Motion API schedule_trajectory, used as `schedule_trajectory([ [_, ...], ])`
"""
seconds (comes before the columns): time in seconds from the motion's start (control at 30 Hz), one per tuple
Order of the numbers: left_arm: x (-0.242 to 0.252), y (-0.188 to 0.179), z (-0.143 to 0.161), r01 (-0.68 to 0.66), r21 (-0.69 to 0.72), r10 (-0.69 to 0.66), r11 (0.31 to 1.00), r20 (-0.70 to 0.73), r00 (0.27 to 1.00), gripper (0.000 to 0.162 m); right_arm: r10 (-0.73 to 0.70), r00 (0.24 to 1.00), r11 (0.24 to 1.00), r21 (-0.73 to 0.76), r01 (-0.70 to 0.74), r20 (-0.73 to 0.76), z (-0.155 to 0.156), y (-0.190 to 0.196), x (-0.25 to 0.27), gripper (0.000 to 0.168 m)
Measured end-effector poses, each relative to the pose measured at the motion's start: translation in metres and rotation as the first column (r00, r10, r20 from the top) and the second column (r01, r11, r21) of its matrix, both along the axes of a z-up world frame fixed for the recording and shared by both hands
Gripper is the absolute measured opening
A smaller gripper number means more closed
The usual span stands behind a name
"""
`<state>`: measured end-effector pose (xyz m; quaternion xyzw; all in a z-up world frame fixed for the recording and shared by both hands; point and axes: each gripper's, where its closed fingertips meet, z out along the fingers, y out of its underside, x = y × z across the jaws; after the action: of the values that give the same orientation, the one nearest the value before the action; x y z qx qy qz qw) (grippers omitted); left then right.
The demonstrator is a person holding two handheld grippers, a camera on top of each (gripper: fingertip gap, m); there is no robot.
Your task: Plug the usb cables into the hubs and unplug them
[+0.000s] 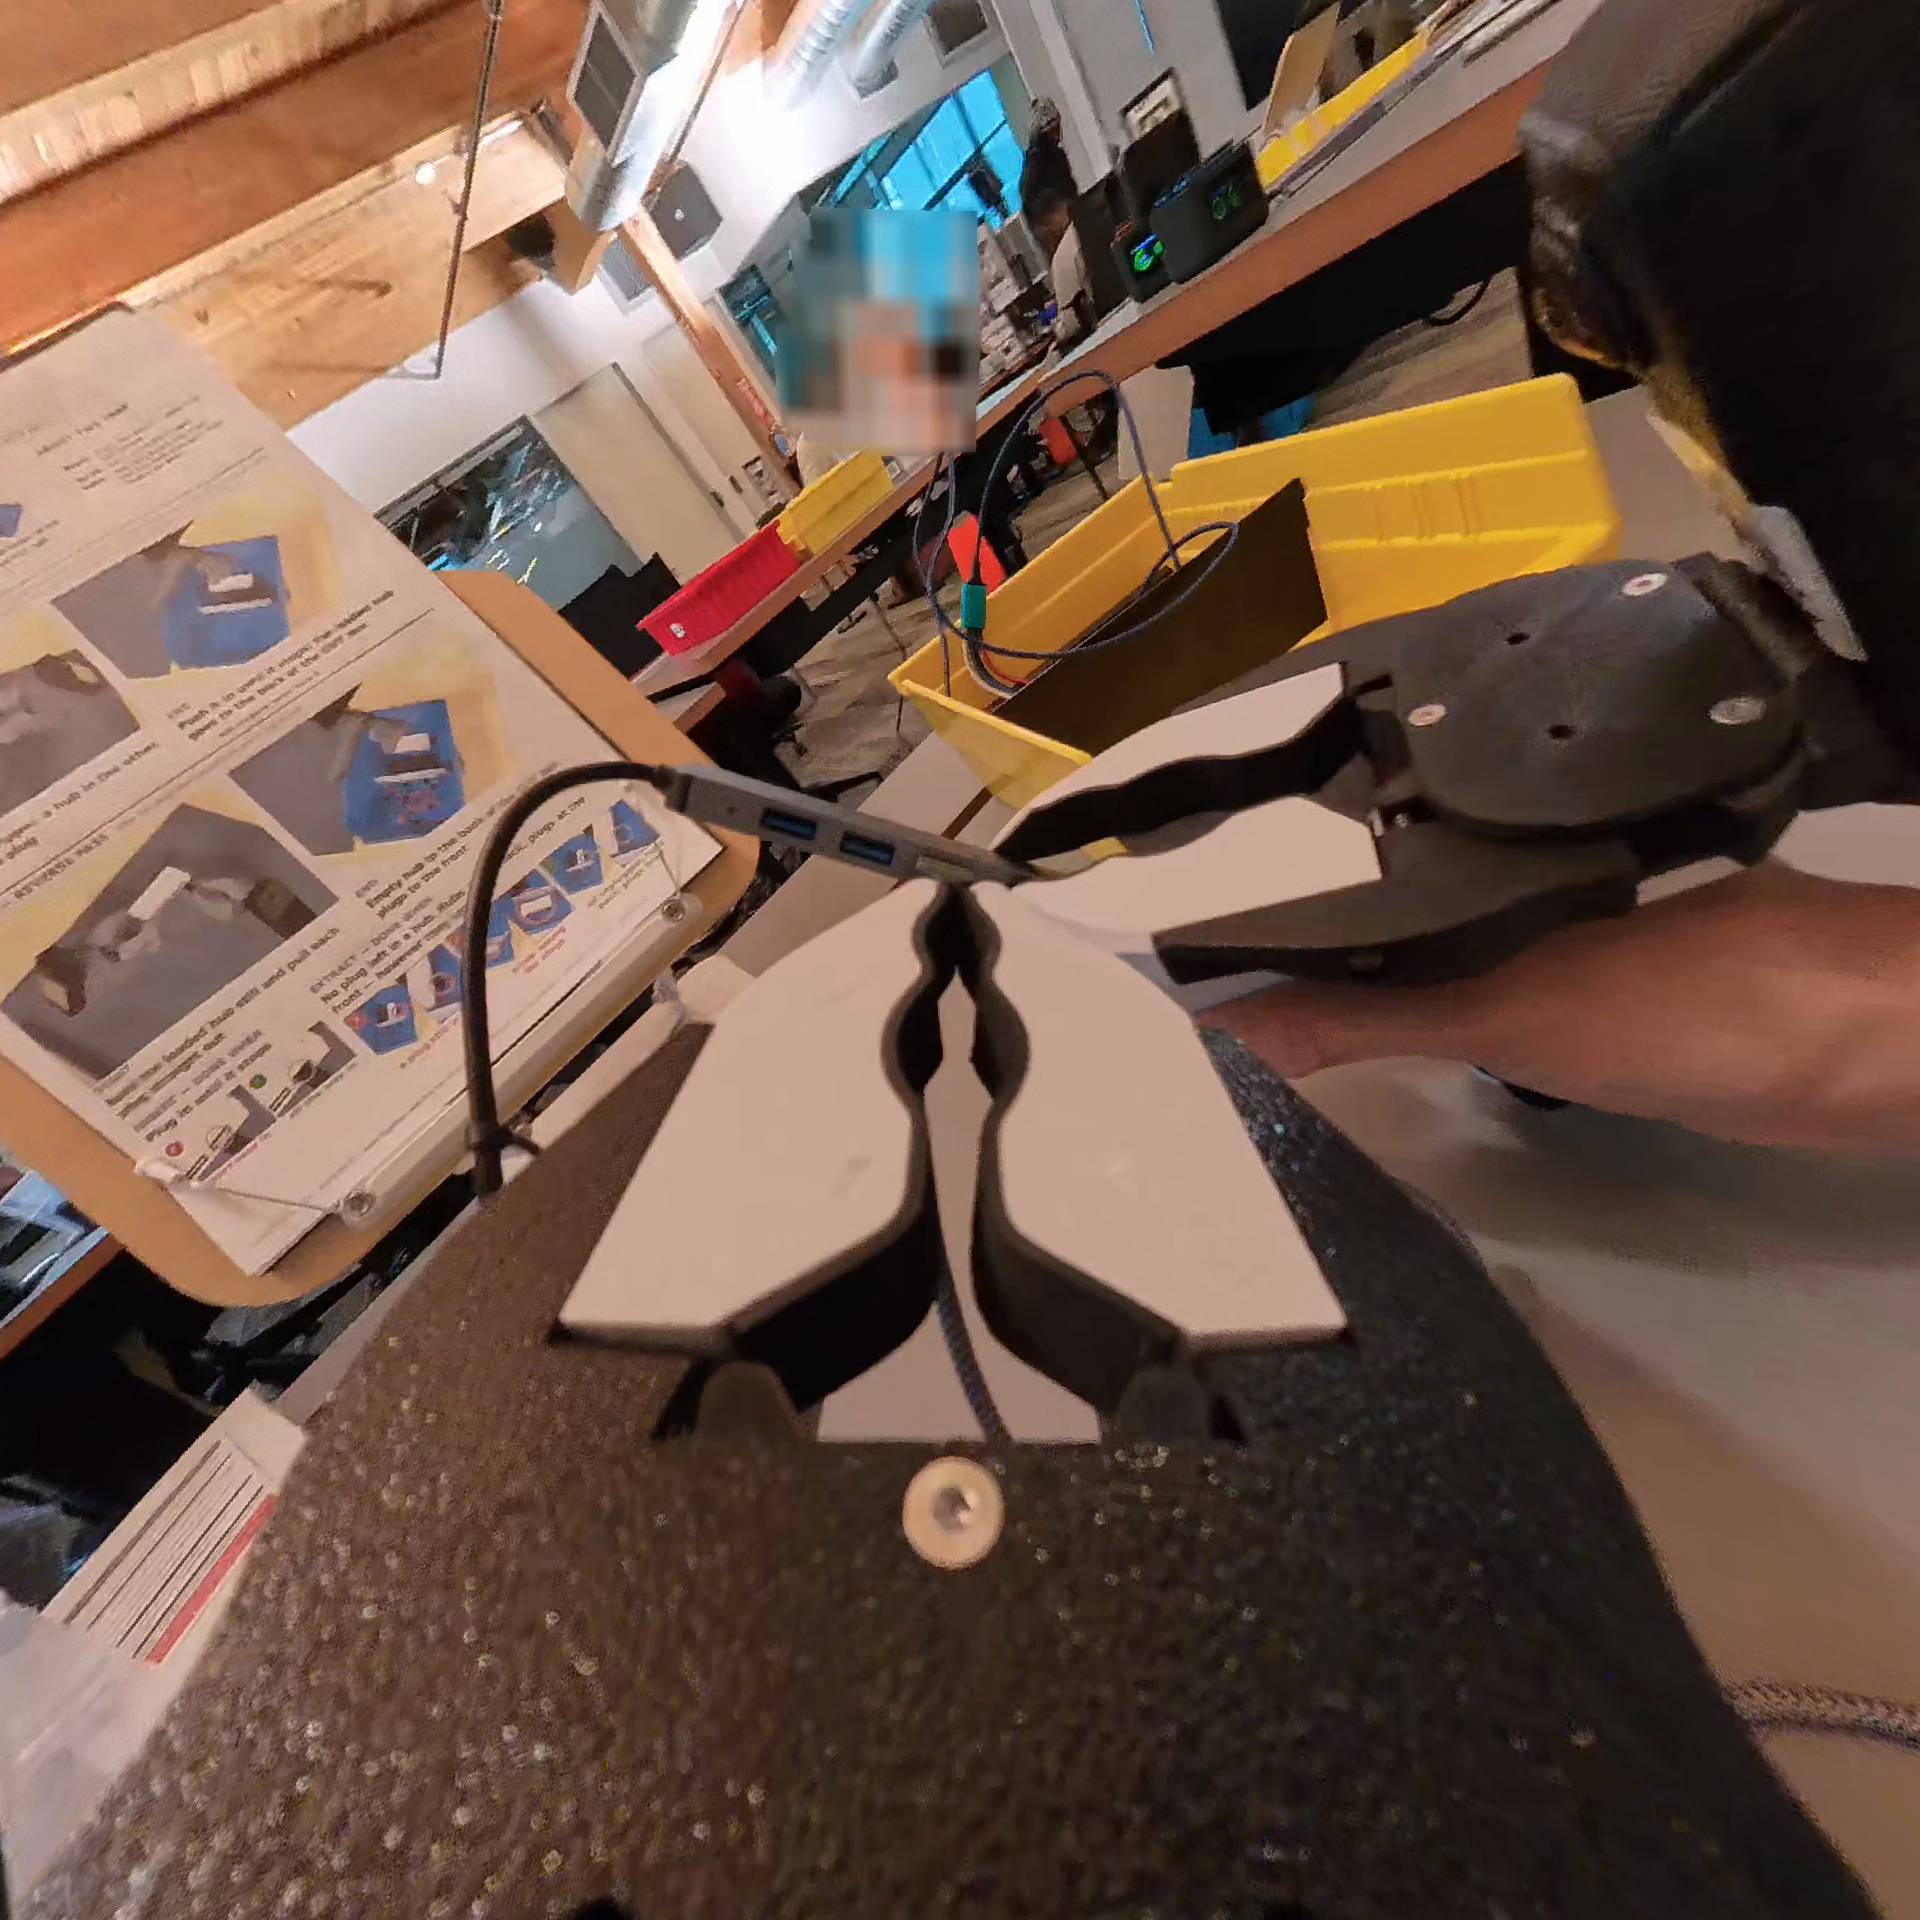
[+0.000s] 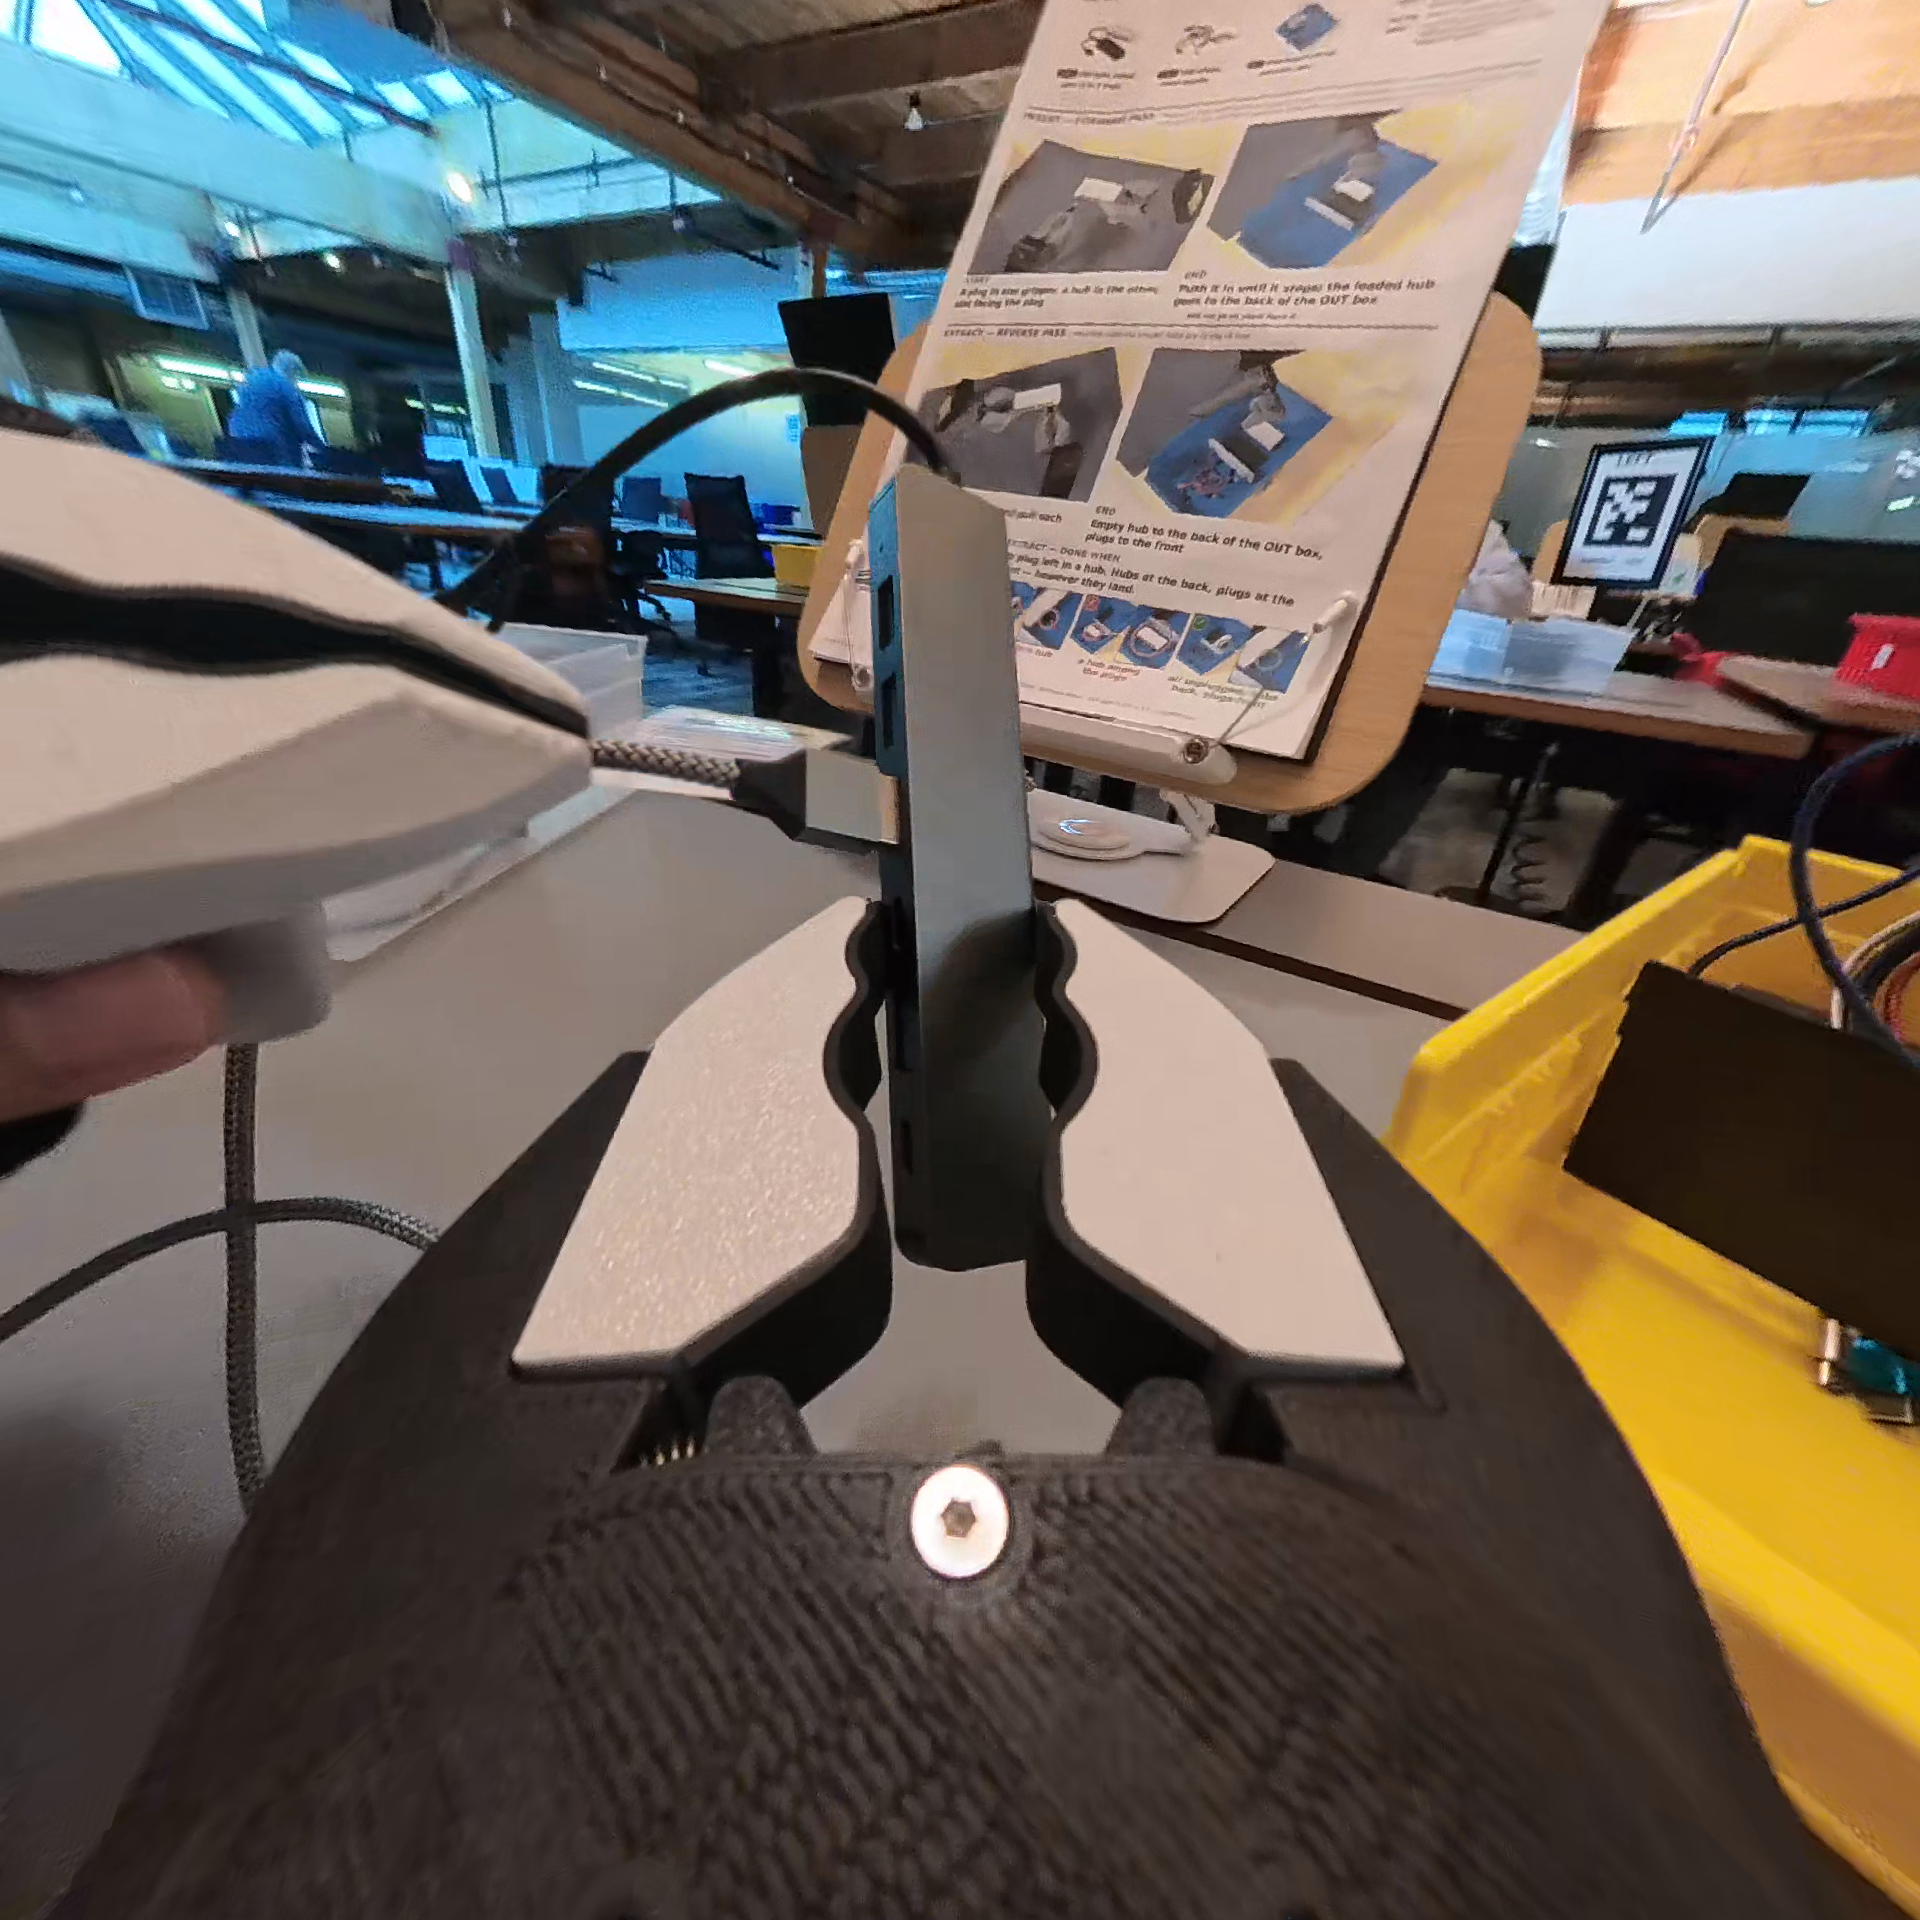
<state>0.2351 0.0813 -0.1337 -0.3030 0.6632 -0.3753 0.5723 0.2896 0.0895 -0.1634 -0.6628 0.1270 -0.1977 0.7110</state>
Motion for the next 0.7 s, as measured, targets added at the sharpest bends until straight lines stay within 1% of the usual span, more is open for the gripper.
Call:
schedule_trajectory([
  [0.07, 0.001, 0.001, -0.006, -0.019, 0.009, 0.019, 1.0, -0.053, 0.998, 0.0, -0.005, 1.0, 1.0, -0.012, 0.005, 0.013, 0.0, 0.001, -0.001, 0.028],
  [0.13, 0.002, 0.001, -0.012, -0.022, 0.007, 0.022, 1.0, -0.09, 0.996, 0.0, -0.004, 1.0, 1.0, -0.012, 0.004, -0.007, -0.002, 0.0, 0.0, 0.028],
  [0.27, -0.002, 0.007, -0.002, -0.067, 0.034, 0.067, 0.997, -0.009, 0.998, 0.0, -0.016, 1.0, 0.999, -0.03, 0.017, 0.014, -0.002, -0.002, 0.003, 0.028],
  [0.3, -0.002, 0.007, -0.003, -0.066, 0.035, 0.067, 0.997, -0.017, 0.998, 0.001, -0.019, 1.0, 0.999, -0.033, 0.02, 0.017, -0.003, -0.001, 0.003, 0.028],
  [0.33, 0.0, 0.008, -0.006, -0.076, 0.036, 0.077, 0.996, -0.04, 0.996, 0.013, -0.016, 1.0, 0.999, -0.036, 0.016, 0.022, -0.003, 0.0, 0.002, 0.028],
  [0.37, 0.002, 0.012, -0.009, -0.099, 0.043, 0.102, 0.994, -0.056, 0.993, 0.015, -0.013, 0.999, 0.999, -0.042, 0.014, 0.032, -0.002, 0.001, 0.001, 0.028],
  [0.43, 0.004, 0.016, -0.01, -0.127, 0.056, 0.131, 0.99, -0.058, 0.99, 0.003, -0.012, 0.999, 0.999, -0.049, 0.015, 0.051, -0.002, 0.002, -0.002, 0.028],
  [0.6, 0.004, 0.015, -0.018, -0.108, 0.033, 0.111, 0.994, -0.111, 0.988, 0.002, -0.014, 0.999, 0.998, -0.067, 0.016, 0.036, -0.006, 0.002, 0.0, 0.028],
  [0.7, 0.003, 0.014, -0.019, -0.095, 0.027, 0.098, 0.995, -0.129, 0.987, 0.003, 0.009, 1.0, 0.997, -0.07, -0.009, -0.007, -0.01, 0.005, -0.001, 0.027],
])
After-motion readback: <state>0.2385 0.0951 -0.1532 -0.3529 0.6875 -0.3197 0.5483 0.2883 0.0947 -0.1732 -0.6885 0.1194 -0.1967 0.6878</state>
